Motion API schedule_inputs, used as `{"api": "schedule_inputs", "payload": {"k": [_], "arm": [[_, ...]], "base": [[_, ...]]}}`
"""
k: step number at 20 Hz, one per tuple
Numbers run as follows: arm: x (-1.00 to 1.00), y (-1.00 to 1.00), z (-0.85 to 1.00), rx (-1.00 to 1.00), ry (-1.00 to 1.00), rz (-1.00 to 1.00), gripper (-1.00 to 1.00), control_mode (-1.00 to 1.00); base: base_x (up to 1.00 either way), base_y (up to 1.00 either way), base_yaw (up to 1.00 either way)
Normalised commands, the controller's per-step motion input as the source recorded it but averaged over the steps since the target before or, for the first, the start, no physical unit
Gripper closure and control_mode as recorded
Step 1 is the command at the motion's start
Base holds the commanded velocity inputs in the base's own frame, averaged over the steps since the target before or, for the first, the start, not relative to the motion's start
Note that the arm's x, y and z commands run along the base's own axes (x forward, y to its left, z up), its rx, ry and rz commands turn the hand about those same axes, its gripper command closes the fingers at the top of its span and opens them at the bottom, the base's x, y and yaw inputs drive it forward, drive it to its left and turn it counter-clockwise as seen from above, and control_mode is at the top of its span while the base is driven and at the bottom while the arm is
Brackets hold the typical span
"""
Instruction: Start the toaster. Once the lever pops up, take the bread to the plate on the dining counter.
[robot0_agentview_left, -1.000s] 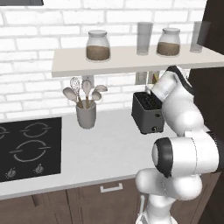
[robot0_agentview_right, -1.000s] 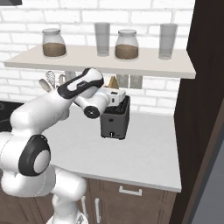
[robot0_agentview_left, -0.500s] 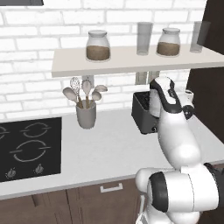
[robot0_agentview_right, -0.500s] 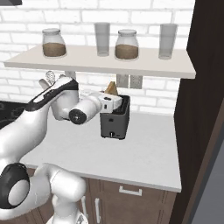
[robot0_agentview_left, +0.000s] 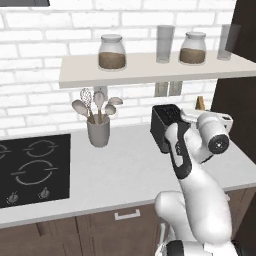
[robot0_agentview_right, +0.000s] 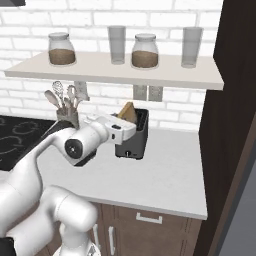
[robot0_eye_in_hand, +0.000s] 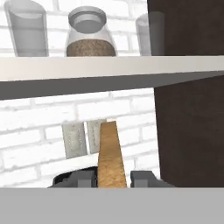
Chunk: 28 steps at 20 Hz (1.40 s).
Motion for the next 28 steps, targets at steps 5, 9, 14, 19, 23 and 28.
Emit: {"api": "schedule_inputs", "payload": {"k": [5, 9, 14, 19, 23, 28], "arm": [[-0.64, -0.01, 1.00, 0.13, 0.10, 0.00, 1.00, -1.00], [-0.69, 0.00, 1.00, 0.13, 0.18, 0.00, 1.00, -1.00], [-0.80, 0.00, 0.58, 0.11, 0.23, 0.00, 1.00, -1.00], [-0.62, 0.21, 0.00, 0.08, 0.21, 0.01, 1.00, -1.00], [-0.36, 0.73, 0.00, 0.00, 0.16, 0.04, 1.00, -1.00], [-0.28, 0.39, -0.05, 0.00, 0.07, 0.03, 1.00, -1.00]], "base": [[0.00, 0.00, 0.00], [0.00, 0.00, 0.00], [0.00, 0.00, 0.00], [0.00, 0.00, 0.00], [0.00, 0.00, 0.00], [0.00, 0.00, 0.00]]}}
